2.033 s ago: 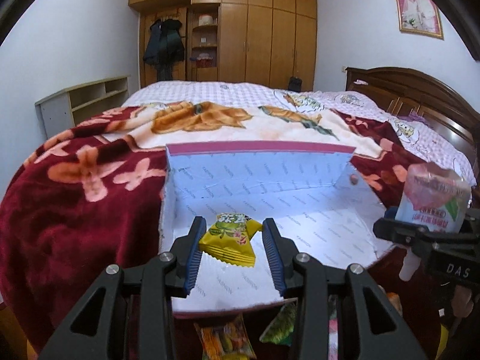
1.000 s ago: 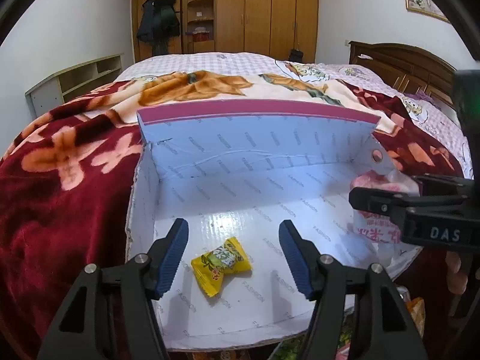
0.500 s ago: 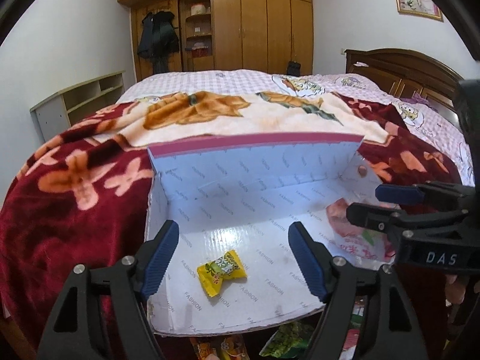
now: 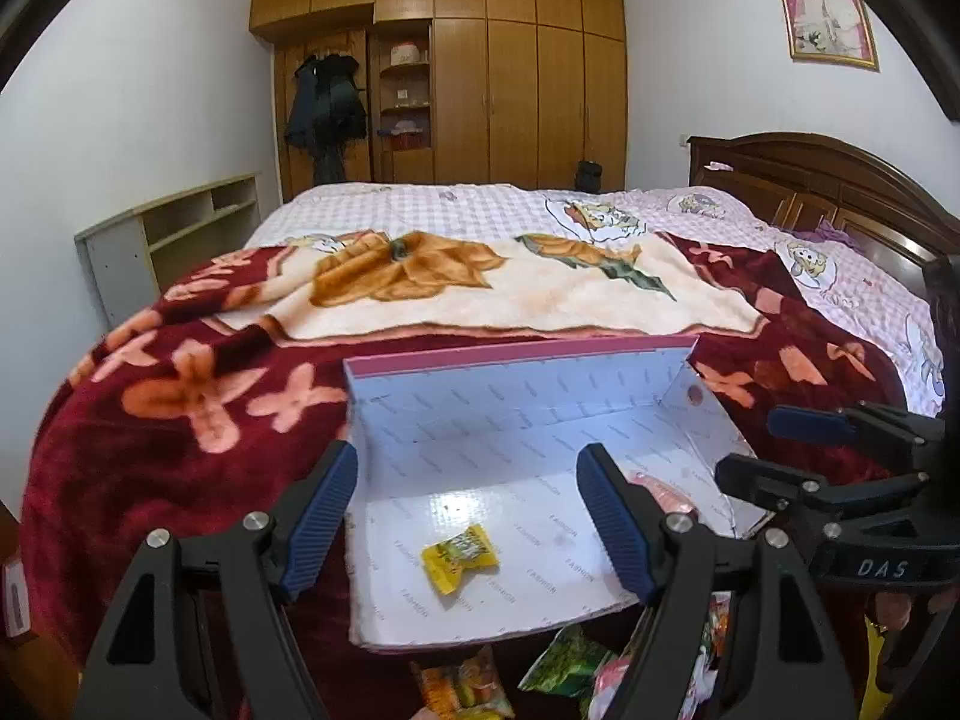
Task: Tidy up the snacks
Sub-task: 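Lower the drink pouch into the pink box and open the right tool, then withdraw both tools and move the left tool to the yellow jelly cup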
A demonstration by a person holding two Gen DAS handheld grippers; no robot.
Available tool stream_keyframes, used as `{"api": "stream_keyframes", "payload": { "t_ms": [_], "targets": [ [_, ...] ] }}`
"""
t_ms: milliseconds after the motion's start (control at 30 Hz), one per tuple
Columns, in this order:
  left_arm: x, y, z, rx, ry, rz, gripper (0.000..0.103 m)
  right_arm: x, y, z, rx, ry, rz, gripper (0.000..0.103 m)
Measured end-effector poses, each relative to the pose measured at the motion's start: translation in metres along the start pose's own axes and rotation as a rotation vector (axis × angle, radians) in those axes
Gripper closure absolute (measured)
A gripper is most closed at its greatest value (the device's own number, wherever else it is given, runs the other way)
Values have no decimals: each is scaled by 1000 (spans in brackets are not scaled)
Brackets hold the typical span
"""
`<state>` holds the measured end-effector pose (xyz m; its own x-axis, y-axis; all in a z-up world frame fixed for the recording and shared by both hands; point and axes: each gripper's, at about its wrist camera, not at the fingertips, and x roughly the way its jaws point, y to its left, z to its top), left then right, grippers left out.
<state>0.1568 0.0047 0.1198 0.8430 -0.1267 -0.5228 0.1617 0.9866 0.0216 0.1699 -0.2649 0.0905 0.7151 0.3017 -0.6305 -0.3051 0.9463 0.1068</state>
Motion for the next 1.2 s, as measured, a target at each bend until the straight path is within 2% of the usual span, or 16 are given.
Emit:
{"api": "stream_keyframes", "payload": {
  "t_ms": [200, 500, 767, 967, 1133, 1200],
  "targets": [
    [-25, 4, -7, 21, -1, 2, 24, -16, 4, -11, 6, -1, 17, 31],
    [-59, 8, -32, 9, 12, -34, 24, -37, 16, -33, 6, 12, 35, 31],
    [-82, 11, -77, 34, 76, -33, 24, -48, 28, -65, 13, 62, 80, 31],
    [-92, 18, -112, -8, 127, -49, 24, -53, 37, -91, 10, 101, 100, 31],
    [-92, 15, -136, 26, 174, -16, 24, -58, 45, -110, 3, 115, 103, 31],
    [-91, 16, -144, 16, 194, -33, 24, -59, 47, -115, 7, 120, 110, 31]
  ]
}}
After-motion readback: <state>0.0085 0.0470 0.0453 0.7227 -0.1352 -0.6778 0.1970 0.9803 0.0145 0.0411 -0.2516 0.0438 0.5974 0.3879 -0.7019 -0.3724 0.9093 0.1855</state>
